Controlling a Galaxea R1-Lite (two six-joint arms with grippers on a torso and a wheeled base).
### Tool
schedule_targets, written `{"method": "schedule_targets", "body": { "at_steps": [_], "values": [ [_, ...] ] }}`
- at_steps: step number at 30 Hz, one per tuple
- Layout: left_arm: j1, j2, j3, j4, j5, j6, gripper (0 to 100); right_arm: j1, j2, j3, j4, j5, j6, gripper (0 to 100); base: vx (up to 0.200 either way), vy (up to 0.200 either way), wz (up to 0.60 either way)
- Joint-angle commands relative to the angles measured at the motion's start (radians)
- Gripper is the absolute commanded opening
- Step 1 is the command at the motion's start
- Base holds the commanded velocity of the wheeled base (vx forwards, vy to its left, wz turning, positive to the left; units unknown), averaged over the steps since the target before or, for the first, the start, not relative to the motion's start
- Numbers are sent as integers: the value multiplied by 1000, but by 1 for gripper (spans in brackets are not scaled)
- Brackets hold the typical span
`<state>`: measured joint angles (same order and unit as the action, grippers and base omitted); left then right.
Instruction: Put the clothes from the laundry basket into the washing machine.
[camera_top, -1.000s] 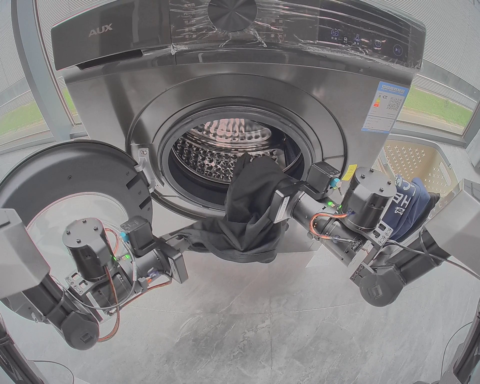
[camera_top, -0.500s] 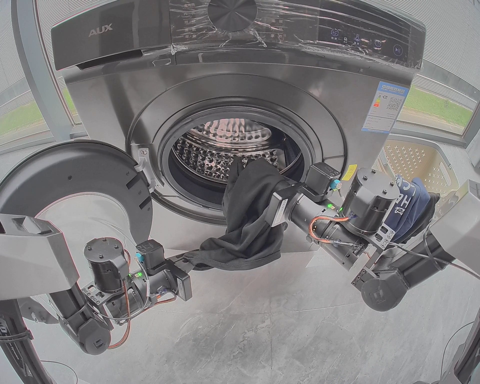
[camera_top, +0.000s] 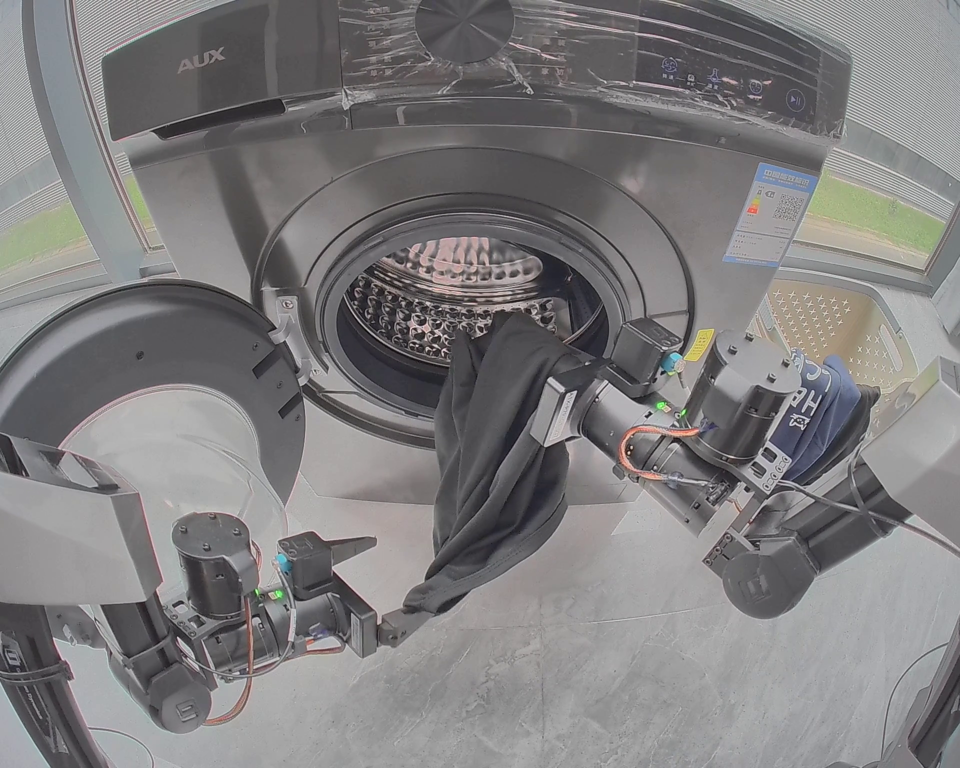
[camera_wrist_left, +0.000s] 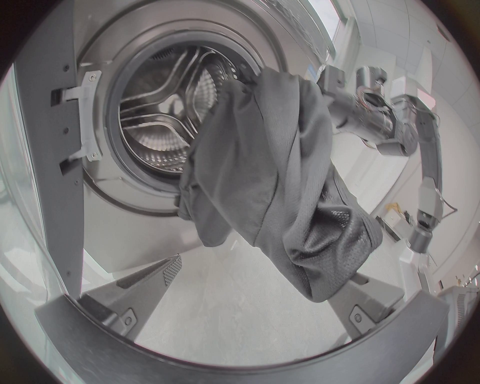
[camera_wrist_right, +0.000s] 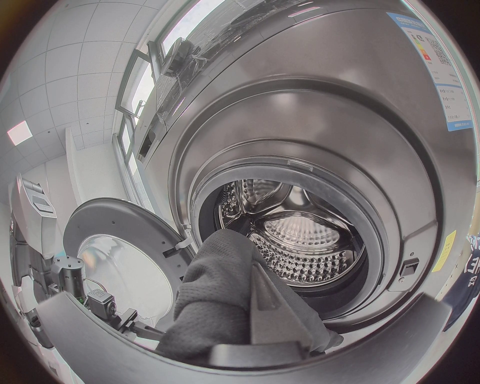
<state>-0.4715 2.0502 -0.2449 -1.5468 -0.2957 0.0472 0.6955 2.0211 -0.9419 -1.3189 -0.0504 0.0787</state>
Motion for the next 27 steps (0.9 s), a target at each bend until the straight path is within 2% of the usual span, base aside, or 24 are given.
{"method": "schedule_targets", "body": {
  "at_steps": [1, 6, 10, 14, 17, 20, 22, 27],
  "values": [
    [-21, 19, 65, 1, -8, 29, 100, 1, 1, -9, 3, 0, 0, 0, 0, 0, 0],
    [-35, 15, 93, -1, -51, 52, 100, 4, -1, -12, 7, -2, 0, 0, 0, 0, 0],
    [-68, -27, 104, -3, -60, 54, 100, 5, -5, -17, 10, -2, -4, 0, 0, 0, 0],
    [-114, -59, 32, -3, -51, 25, 100, 10, -8, -11, 12, -2, -4, 0, 0, 0, 0],
    [-141, -58, -77, 1, -25, -23, 100, 32, -4, 0, 12, -5, -5, 0, 0, 0, 0],
    [-162, -35, -186, 4, 35, -79, 100, 52, -4, 2, 12, -6, -5, 0, 0, 0, 0],
    [-164, 2, -243, 2, 60, -107, 100, 58, -4, 2, 14, -6, -5, 0, 0, 0, 0],
    [-164, 56, -350, 2, 64, -124, 100, 64, -4, 2, 14, -6, -5, 0, 0, 0, 0]
  ]
}}
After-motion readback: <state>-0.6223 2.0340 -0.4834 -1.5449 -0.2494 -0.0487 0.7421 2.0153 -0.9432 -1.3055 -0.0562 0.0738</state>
